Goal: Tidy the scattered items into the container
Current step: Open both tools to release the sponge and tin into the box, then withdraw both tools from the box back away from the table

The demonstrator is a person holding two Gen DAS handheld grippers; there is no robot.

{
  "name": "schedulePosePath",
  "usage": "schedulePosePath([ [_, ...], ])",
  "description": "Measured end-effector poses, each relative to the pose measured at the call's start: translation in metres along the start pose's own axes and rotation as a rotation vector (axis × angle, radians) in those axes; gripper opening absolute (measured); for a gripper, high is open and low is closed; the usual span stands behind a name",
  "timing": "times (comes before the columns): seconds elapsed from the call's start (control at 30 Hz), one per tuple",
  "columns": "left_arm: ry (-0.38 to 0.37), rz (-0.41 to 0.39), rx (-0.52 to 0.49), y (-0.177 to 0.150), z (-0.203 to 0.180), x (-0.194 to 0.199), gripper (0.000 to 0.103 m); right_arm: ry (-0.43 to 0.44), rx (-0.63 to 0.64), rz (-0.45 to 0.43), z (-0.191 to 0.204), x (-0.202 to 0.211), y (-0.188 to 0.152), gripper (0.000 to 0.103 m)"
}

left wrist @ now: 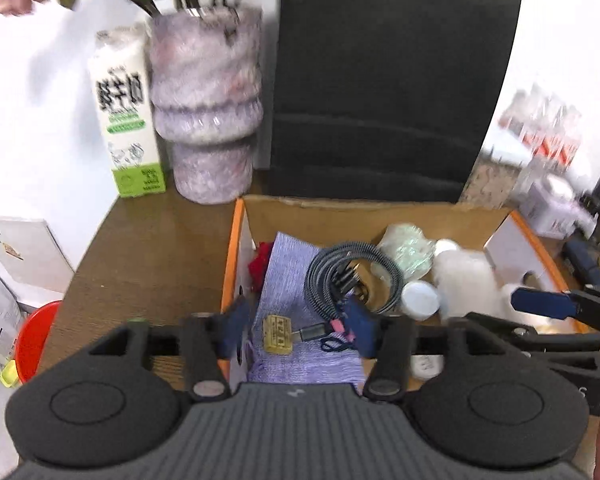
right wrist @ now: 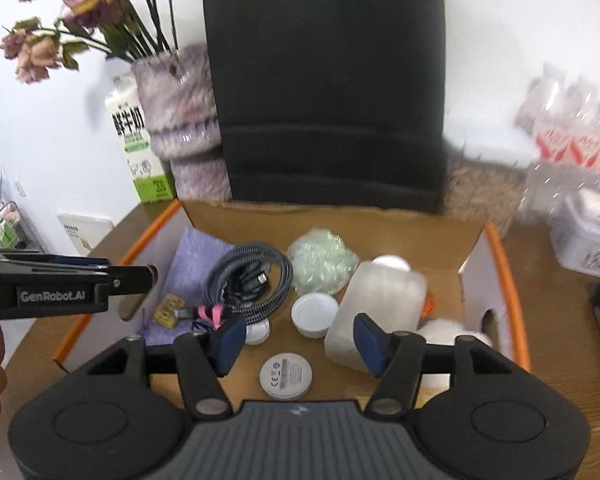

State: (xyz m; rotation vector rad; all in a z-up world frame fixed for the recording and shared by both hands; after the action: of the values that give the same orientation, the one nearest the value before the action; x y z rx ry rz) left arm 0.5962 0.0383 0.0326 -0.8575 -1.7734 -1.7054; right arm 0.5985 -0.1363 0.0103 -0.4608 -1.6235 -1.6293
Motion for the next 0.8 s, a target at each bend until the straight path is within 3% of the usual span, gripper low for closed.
schedulePosePath([
  [0.03,0.0,-0.023,0.013,-0.005,0.0,0.009,0.082,-0.007,0.0,-0.019,-0.001,0.008,-0.002,0.077],
  [0.07,0.002,-0.042,0.018,-0.012,-0.001,0.019,0.084,-0.024,0.0,-0.043,-0.003,0.019,-0.005,0.086],
  [0.1,0.008,-0.05,0.009,-0.019,-0.001,0.027,0.085,-0.044,0.002,-0.05,-0.007,0.027,-0.009,0.088],
  [0.2,0.04,-0.065,-0.042,-0.038,-0.001,0.053,0.087,-0.097,-0.012,-0.032,-0.023,0.049,-0.024,0.088],
  [0.3,0.081,-0.1,-0.032,-0.054,0.008,0.083,0.095,-0.131,-0.055,-0.044,-0.043,0.077,-0.042,0.088],
  [0.5,0.042,-0.127,0.006,-0.086,0.019,0.132,0.103,-0.145,-0.106,-0.048,-0.061,0.126,-0.086,0.088],
  [0.7,0.035,-0.181,-0.042,-0.132,0.001,0.178,0.103,-0.118,-0.09,-0.076,-0.046,0.167,-0.126,0.09],
  [0.8,0.002,-0.161,-0.023,-0.167,-0.007,0.189,0.103,-0.1,-0.084,-0.093,-0.038,0.185,-0.162,0.093],
])
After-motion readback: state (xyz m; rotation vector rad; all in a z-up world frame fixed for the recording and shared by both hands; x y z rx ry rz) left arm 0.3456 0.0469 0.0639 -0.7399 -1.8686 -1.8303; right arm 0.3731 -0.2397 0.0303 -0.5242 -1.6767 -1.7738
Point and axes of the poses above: each gripper's, at about its wrist camera, not at the fingertips, and x roughly against the way its jaws point, z to its left, y to its top, the point moved 3 cm from there along -x, roughly the way its jaws point, and after that the axes turned 5 degrees about z, right-handed, at the moved point
